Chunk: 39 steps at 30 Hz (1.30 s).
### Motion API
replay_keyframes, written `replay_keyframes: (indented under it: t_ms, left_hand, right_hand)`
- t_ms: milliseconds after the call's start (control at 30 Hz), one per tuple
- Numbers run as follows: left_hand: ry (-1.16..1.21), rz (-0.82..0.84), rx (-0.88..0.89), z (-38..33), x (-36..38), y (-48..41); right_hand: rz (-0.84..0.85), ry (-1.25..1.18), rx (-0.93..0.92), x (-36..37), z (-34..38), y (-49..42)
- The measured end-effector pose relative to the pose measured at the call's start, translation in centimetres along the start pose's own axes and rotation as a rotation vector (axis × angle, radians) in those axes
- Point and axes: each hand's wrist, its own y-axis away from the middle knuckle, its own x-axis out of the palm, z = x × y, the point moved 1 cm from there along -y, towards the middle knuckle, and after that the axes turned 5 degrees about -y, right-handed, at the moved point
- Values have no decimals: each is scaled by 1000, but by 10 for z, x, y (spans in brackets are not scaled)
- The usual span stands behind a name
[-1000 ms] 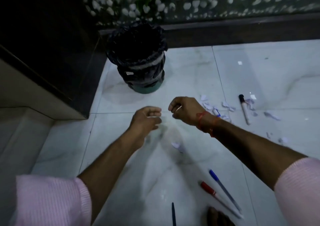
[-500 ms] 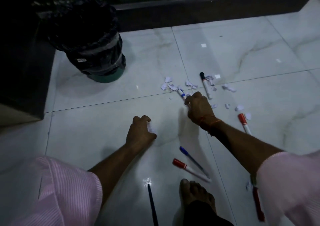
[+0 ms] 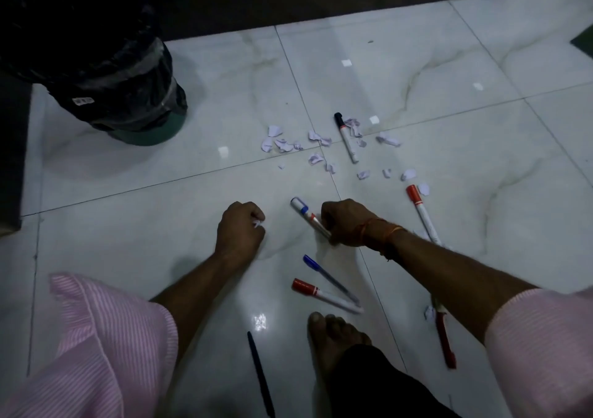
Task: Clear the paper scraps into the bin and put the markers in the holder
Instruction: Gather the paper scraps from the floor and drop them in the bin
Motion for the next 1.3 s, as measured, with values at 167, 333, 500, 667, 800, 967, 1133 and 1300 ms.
replay_keyframes:
  t_ms: [167, 333, 500, 667, 800, 967, 1133, 1300]
  left_hand:
    - [11, 34, 62, -8, 12, -1]
    - [35, 73, 85, -26, 18, 0]
    - [128, 65, 118, -51, 23, -3]
    - [178, 205, 226, -85, 47, 0]
    - [67, 190, 466, -109, 63, 10]
    - [92, 252, 505, -131, 76, 22]
    - [151, 249, 400, -131, 78, 22]
    - [238, 271, 292, -125, 73, 23]
  right_hand:
    - [156, 32, -21, 26, -10, 38]
    - [5, -66, -8, 31, -37, 60]
    - [-272, -175, 71, 17, -74, 79]
    - [-393, -236, 201, 13, -118, 102]
    - [-490, -329, 252, 22, -139, 113]
    - [-647, -299, 269, 29, -158, 109]
    - [-586, -218, 306, 24, -159, 96]
    - [-692, -384, 347, 16, -153, 103]
